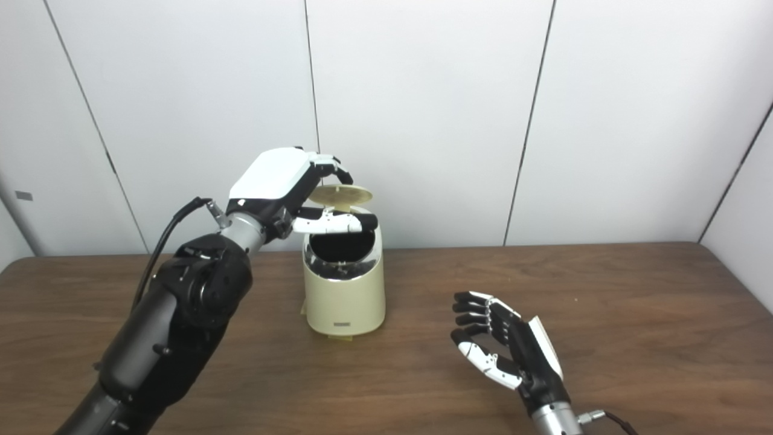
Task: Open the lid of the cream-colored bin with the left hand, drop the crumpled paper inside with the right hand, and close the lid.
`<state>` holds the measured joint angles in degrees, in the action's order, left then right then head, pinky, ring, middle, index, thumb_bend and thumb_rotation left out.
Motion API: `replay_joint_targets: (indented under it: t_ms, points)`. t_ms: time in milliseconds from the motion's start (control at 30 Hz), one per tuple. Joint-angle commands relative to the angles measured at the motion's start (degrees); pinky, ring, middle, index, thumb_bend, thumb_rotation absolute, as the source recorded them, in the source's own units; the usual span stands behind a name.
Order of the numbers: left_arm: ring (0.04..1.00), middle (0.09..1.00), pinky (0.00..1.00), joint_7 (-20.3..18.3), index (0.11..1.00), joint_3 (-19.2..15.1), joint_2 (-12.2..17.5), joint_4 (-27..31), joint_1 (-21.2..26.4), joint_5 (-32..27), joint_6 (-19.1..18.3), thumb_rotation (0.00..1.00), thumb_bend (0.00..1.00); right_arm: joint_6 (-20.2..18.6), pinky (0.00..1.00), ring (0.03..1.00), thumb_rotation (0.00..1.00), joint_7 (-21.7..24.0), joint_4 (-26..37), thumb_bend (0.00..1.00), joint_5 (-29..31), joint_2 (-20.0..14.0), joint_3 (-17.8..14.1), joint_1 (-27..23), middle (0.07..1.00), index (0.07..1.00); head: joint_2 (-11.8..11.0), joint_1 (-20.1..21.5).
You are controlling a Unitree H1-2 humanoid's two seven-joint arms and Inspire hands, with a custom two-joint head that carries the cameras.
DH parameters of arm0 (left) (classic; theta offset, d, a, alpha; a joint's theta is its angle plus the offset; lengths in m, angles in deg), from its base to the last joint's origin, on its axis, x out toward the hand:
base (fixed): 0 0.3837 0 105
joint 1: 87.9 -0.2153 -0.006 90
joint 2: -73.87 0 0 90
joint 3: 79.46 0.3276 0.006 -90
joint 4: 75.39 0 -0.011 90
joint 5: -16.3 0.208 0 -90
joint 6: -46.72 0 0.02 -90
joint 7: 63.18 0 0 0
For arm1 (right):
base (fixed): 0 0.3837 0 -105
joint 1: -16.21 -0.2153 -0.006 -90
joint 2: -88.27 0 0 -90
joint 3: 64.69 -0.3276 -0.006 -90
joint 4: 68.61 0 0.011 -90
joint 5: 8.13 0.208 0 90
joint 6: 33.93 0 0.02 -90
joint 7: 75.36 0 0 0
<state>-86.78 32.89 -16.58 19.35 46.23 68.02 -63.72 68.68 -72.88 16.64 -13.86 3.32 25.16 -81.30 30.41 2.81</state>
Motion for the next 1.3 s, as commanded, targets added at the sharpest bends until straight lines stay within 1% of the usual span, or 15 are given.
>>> replay_joint_targets:
  t_ms: [0,133,233,400,600,767,833,967,1067,1200,1267]
  points:
    - [0.895,0.794,1.00,0.28,0.758,-0.04,0.50,2.12,1.94,0.91,1.47,0.97,1.00,1.17,0.60,0.678,0.34,-0.05,1.70,0.21,0.60,-0.05,-0.26,-1.73,0.722,0.737,0.07,0.09]
    - [0.899,0.792,1.00,0.11,0.760,0.05,0.43,2.80,1.13,0.92,1.79,0.98,1.00,1.22,0.60,0.677,0.35,-0.07,2.01,0.20,0.28,-0.17,-0.18,-1.67,0.721,0.736,0.17,0.14]
    - [0.897,0.782,1.00,0.25,0.755,-0.08,0.38,3.27,0.37,0.96,2.46,0.98,1.00,2.34,0.59,0.674,0.35,0.06,1.63,0.20,0.44,-0.33,-0.14,-1.72,0.717,0.735,0.31,0.19]
    - [0.899,0.767,1.00,-0.95,0.758,0.06,0.53,3.92,-0.64,1.50,2.54,0.98,1.00,0.74,0.59,0.679,0.37,0.09,2.80,0.21,0.26,-0.23,-0.16,-1.46,0.721,0.736,0.48,0.21]
    - [0.907,0.768,1.00,-2.25,0.774,-0.08,0.09,4.78,-2.33,1.05,1.94,0.98,1.00,0.74,0.59,0.681,0.38,0.43,3.22,0.21,0.92,-0.21,-0.18,-1.39,0.723,0.737,1.06,0.60]
    - [0.895,0.768,1.00,-1.63,0.763,-0.06,-0.88,4.77,-4.78,0.65,2.45,0.99,1.00,0.30,0.58,0.680,0.37,0.33,3.96,0.21,0.83,-0.20,-0.30,-1.10,0.725,0.738,1.34,0.56]
    - [0.891,0.765,1.00,-0.72,0.753,-0.16,-1.12,4.41,-5.72,0.43,3.13,1.00,1.00,0.06,0.58,0.681,0.38,0.42,4.26,0.21,0.75,-0.32,-0.27,-1.01,0.726,0.740,1.49,0.60]
    - [0.891,0.778,1.00,-1.35,0.758,0.01,-1.27,4.79,-6.96,0.93,2.55,1.00,1.00,-0.78,0.59,0.688,0.40,0.68,4.94,0.21,0.90,-0.49,-0.35,-0.83,0.727,0.742,1.80,0.57]
    - [0.889,0.775,1.00,-0.96,0.744,-0.08,-1.48,4.78,-8.02,0.53,2.77,0.99,1.00,-1.75,0.59,0.691,0.41,1.01,5.49,0.22,1.23,-0.56,-0.48,-0.66,0.732,0.749,1.90,0.63]
    - [0.887,0.770,1.00,-0.01,0.725,-0.37,-1.83,4.32,-9.42,0.24,2.65,0.99,1.00,-1.34,0.59,0.688,0.38,1.50,5.42,0.23,2.24,-0.49,-0.71,-0.69,0.730,0.745,2.12,0.78]
    - [0.883,0.759,1.00,0.81,0.738,-0.64,-2.07,3.90,-10.21,-0.08,2.67,0.99,1.00,-1.60,0.59,0.690,0.38,1.72,5.70,0.23,2.57,-0.49,-0.77,-0.58,0.730,0.744,2.24,0.83]
